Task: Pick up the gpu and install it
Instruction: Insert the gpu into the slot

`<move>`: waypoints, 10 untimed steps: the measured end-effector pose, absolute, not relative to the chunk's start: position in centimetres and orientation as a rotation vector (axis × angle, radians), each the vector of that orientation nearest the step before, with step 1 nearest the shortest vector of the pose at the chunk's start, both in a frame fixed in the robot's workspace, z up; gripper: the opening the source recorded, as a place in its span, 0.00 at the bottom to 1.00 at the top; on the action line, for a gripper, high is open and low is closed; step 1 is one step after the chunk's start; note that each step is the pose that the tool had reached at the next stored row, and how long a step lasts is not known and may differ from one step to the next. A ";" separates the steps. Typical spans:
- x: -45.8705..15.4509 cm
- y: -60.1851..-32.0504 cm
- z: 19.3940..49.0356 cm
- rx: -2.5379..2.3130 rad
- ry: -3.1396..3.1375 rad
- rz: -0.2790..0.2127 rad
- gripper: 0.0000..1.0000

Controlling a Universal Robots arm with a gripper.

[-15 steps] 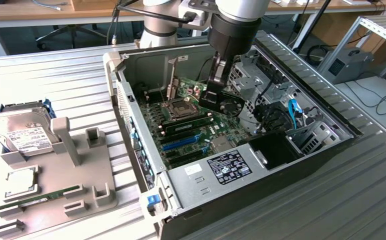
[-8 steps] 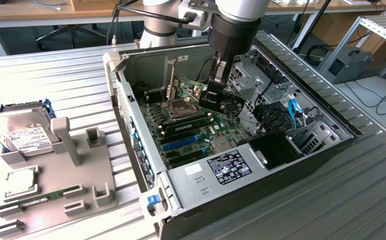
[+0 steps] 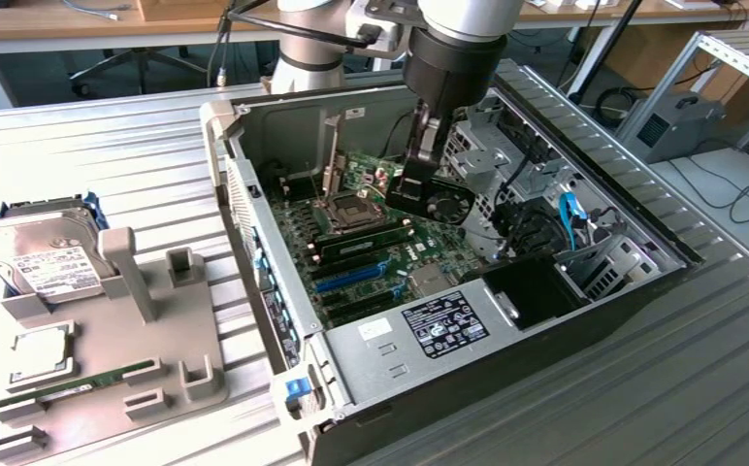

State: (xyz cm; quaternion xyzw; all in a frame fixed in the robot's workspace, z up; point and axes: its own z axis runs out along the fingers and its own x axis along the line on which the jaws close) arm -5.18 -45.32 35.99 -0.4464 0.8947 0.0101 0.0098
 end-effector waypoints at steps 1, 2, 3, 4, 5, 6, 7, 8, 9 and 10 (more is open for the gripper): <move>-5.2 -45.3 36.0 -1.398 2.792 0.032 0.26; -5.2 -45.3 36.0 -1.401 2.790 0.032 0.26; -5.2 -45.3 36.0 -1.403 2.789 0.032 0.26; -5.2 -45.3 36.0 -1.406 2.787 0.032 0.26; -5.2 -45.3 36.0 -1.425 2.778 0.032 0.26; -5.1 -45.3 36.0 -1.428 2.776 0.032 0.26; -5.1 -45.3 36.0 -1.433 2.774 0.032 0.26; -5.1 -45.3 36.0 -1.438 2.771 0.032 0.26; -5.1 -45.3 36.0 -1.442 2.769 0.032 0.26; -5.1 -45.3 36.0 -1.448 2.766 0.032 0.26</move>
